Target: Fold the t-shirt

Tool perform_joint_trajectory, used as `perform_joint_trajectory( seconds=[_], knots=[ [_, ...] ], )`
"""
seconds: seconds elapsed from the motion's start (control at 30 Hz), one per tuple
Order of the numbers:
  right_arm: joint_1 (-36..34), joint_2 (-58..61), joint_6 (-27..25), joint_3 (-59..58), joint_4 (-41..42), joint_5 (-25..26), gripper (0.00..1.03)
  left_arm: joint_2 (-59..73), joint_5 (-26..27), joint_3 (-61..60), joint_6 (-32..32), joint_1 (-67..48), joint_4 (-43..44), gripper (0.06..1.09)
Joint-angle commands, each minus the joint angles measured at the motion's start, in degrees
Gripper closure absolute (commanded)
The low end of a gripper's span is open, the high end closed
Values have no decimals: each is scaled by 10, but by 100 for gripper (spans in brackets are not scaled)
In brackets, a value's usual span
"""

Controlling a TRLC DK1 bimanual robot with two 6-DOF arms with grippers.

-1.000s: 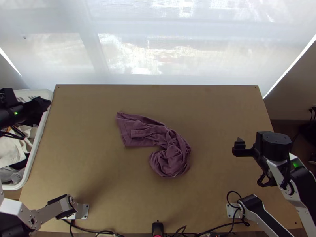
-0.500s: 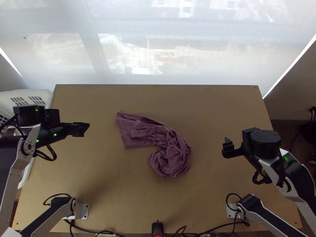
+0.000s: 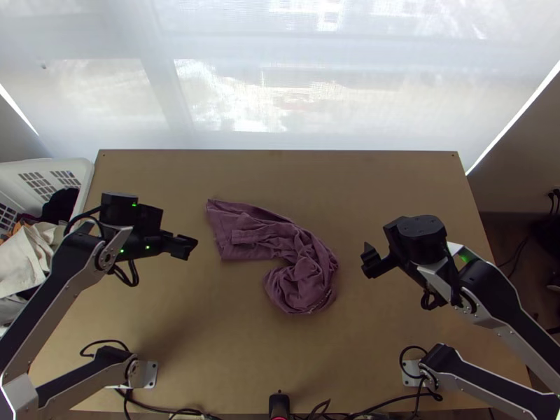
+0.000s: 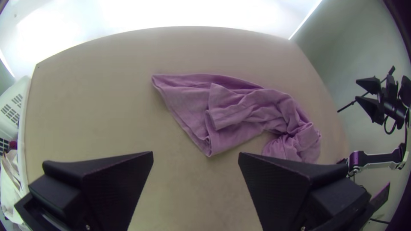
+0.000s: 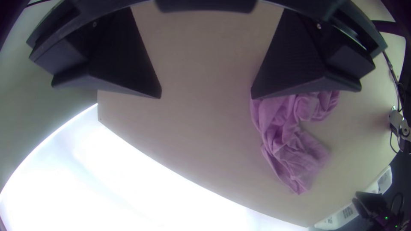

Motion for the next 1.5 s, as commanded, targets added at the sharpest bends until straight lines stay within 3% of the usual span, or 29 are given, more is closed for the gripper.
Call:
perform_joint_trajectory(
  seconds=[0.0,0.13,0.4,0.87,1.0,1.17,1.27,1.37,1.4,1.47],
  knots=[
    [-7,30,-12,-1,18,1,5,97,-9,3,3,-87,63,12],
    [-22,22,-36,-1,18,2,5,174,-10,43,-3,-117,83,12],
    [-40,36,-31,11,23,1,5,314,-22,137,-26,-151,78,17],
    [-46,49,-31,14,24,1,5,398,-63,152,-33,-152,113,17],
    [-46,44,-31,4,24,1,5,410,-63,163,-34,-156,115,36],
    [-45,42,-34,2,24,1,5,427,-35,176,-27,-153,108,80],
    [-44,42,-34,4,24,1,5,425,-24,178,-23,-153,102,91],
    [-35,49,-33,10,24,0,5,412,-24,177,-20,-152,97,95],
    [-30,54,-32,13,24,0,5,408,-24,177,-20,-151,94,106],
    [-17,64,-33,17,27,0,5,401,-24,177,-20,-146,85,105]
  ],
)
